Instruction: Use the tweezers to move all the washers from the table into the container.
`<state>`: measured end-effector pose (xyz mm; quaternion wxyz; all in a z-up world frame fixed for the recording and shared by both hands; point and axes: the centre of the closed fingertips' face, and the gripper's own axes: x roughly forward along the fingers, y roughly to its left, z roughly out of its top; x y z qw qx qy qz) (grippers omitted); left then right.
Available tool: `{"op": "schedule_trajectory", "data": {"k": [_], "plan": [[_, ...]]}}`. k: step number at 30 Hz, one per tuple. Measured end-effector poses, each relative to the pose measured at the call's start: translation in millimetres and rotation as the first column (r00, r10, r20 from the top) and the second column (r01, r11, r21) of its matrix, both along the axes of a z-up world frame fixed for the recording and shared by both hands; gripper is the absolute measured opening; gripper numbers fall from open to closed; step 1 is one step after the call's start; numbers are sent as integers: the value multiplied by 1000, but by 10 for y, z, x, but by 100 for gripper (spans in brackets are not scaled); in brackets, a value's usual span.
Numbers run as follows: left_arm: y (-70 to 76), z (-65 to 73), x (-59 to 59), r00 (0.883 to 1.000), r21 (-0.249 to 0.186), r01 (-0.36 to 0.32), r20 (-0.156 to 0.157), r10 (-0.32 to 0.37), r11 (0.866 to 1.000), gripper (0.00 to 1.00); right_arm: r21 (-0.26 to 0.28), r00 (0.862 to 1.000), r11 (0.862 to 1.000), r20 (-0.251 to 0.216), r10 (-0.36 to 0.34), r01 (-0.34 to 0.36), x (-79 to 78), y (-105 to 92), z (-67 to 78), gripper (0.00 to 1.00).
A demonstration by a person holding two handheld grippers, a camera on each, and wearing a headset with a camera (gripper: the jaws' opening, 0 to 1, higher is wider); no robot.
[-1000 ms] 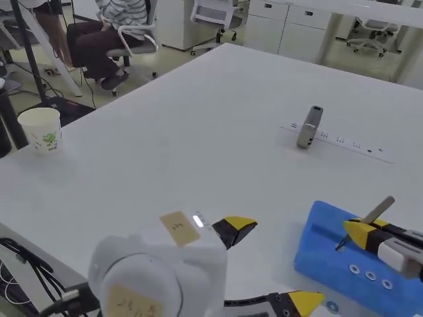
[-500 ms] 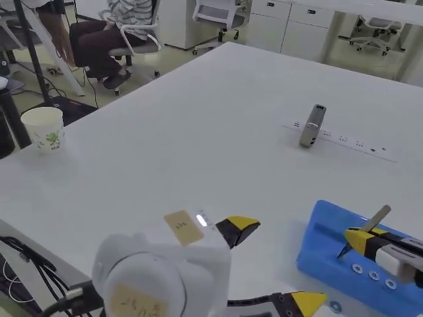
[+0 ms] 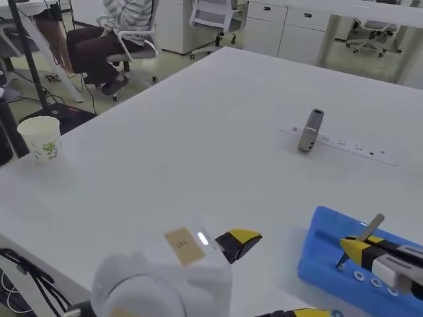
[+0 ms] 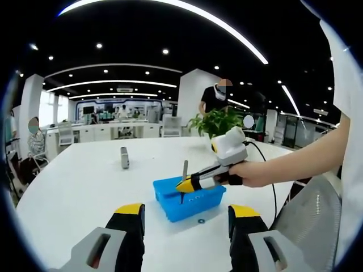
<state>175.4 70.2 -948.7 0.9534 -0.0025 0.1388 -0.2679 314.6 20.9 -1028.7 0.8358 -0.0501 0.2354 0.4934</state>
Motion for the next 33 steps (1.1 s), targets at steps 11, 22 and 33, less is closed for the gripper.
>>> {"op": "schedule_trajectory", "data": {"k": [11,22,33], "plan": [[-37,-9,-15,1000,1,22,-4,-22,1000,59,9,1000,1000,24,-16,16,-13,-32,97,3],[-27,2,-10,1000,-3,18,1,-18,1000,59,65,998,997,57,-35,32,-45,-56,346,3],[-17,9,-6,1000,-2,12,5,-12,1000,59,153,996,987,61,-62,52,-121,-92,586,3]]}}
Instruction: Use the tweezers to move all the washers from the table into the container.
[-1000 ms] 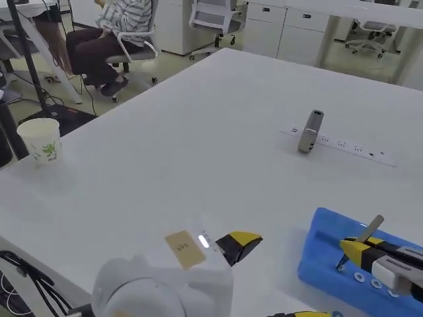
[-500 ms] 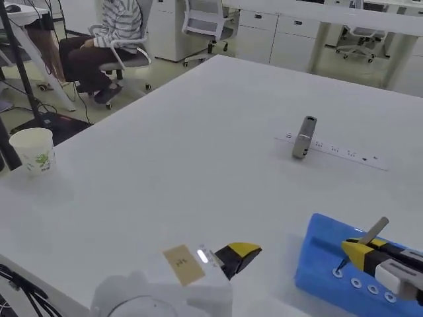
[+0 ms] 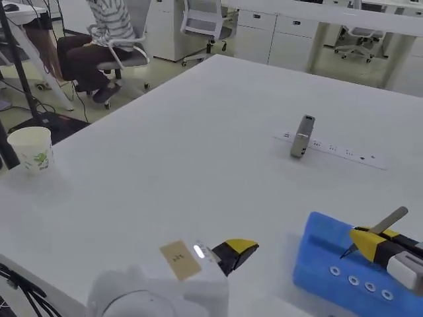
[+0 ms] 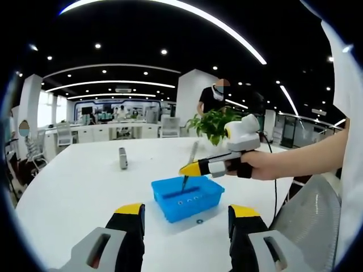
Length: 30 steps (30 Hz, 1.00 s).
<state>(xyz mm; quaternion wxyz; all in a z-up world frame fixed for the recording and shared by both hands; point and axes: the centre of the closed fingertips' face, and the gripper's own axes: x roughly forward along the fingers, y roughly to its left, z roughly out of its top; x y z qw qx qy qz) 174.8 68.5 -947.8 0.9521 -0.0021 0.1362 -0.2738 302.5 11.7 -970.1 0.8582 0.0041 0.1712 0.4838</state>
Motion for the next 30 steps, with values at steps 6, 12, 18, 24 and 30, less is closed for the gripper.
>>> {"op": "schedule_trajectory", "data": {"k": [6,12,18,24,30], "plan": [[11,3,7,1000,-1,-8,2,8,1000,59,36,1000,999,0,-4,4,-70,-25,89,3],[19,6,11,1000,-3,-12,5,12,1000,59,45,1000,999,-1,23,-23,-216,-18,93,3],[12,6,9,1000,-3,-9,5,9,1000,59,57,999,997,-4,45,-45,-349,5,88,3],[5,6,3,1000,-1,-5,5,5,1000,59,65,998,996,-28,60,-58,-480,43,10,3],[7,6,5,1000,-1,-6,5,6,1000,59,44,996,997,-49,71,-69,-561,59,-95,3]]}}
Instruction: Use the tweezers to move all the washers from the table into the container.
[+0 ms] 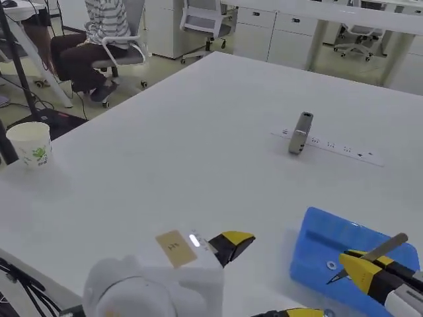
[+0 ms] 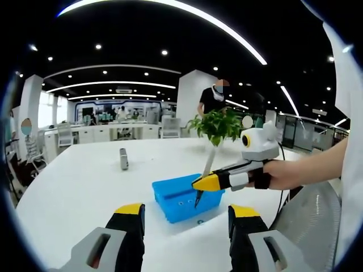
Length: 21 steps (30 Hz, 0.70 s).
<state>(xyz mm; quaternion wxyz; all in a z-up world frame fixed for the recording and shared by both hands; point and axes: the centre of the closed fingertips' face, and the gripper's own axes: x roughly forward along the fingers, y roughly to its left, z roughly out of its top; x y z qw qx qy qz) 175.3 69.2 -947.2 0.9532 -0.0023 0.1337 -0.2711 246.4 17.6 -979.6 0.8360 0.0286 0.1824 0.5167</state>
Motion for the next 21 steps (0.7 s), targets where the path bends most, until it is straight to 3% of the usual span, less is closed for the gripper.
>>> {"op": "schedule_trajectory", "data": {"k": [5,21], "plan": [[1,2,-2,1000,0,1,1,-1,1000,58,-24,1000,1000,-16,6,-6,-32,-19,-93,3],[-3,9,-11,1000,-2,3,2,-3,1000,58,-50,1000,999,-29,-3,1,-54,-63,-185,3]]}}
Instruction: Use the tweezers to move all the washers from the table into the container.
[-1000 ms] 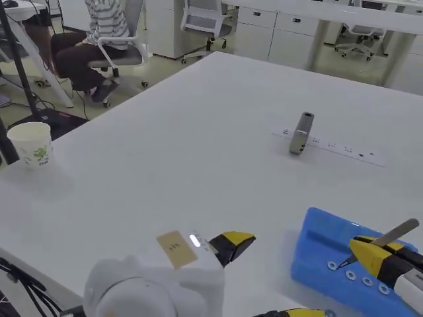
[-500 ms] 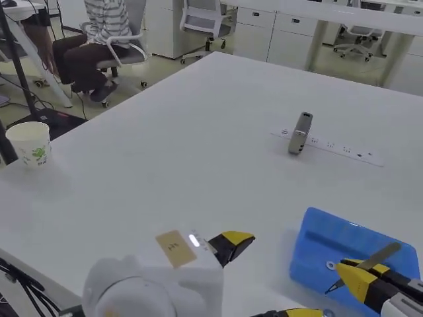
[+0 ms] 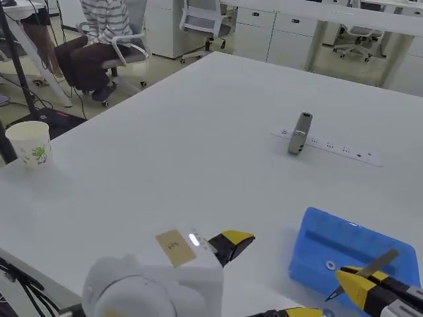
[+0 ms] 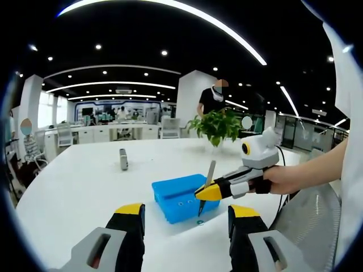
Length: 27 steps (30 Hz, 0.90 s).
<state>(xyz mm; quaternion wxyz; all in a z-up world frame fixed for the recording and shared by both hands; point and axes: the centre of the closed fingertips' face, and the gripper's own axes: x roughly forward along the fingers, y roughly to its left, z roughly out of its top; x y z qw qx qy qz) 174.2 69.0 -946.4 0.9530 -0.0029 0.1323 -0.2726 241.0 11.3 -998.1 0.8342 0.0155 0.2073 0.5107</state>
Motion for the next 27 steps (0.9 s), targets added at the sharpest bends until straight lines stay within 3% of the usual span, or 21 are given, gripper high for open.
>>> {"op": "schedule_trajectory", "data": {"k": [27], "plan": [[-24,-25,-6,1000,5,14,-11,-14,1000,58,-47,1000,999,-12,-10,9,-10,-62,-186,3]]}}
